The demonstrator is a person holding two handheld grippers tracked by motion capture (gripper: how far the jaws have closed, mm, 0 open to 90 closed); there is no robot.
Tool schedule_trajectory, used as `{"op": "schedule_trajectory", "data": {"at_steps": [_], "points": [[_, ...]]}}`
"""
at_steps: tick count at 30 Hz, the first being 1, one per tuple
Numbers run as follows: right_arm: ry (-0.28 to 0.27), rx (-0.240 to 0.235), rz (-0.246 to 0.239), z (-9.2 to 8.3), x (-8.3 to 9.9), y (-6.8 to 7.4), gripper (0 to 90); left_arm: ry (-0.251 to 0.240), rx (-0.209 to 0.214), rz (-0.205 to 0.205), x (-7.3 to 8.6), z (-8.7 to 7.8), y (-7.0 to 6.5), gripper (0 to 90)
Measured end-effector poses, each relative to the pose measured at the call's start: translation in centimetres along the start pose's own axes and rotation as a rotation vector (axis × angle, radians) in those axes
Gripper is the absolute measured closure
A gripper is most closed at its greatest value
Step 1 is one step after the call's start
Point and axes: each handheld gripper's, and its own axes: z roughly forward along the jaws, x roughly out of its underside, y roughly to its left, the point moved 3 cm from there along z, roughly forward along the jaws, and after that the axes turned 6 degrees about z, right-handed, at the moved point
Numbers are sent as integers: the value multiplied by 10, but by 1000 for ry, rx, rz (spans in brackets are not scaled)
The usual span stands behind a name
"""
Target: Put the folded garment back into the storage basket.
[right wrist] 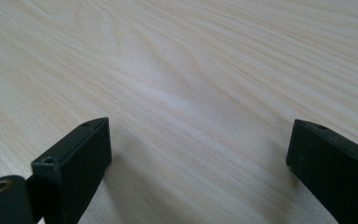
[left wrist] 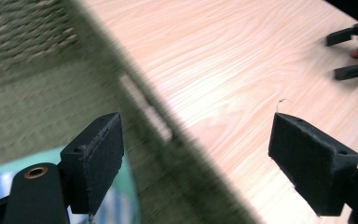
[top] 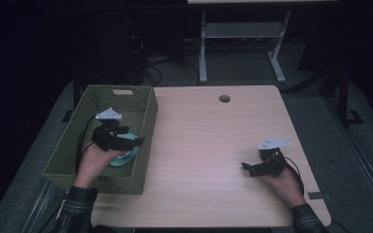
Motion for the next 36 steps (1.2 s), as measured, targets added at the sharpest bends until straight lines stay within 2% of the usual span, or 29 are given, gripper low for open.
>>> {"op": "schedule_trajectory", "data": {"at_steps": [3,6,11,15,18,21,31,36], "points": [[-1,-2,6,0,0,1,59,-15,20,20,-8,7,-15,171],[-1,-1,4,0,0,0,59,-32,33,57,-16,17,-31,171],[1,0,0,0,0,0,59,-44,66,89,-24,40,-59,171],[-1,-1,3,0,0,0,59,-49,76,105,-24,61,-80,171],[0,0,0,0,0,0,59,-30,85,128,-20,76,-92,171],[0,0,0,0,0,0,59,-11,67,156,-12,93,-103,171],[0,0,0,0,0,0,59,102,75,191,14,140,-116,164],[1,0,1,0,0,0,59,155,40,233,24,155,-118,161]]}}
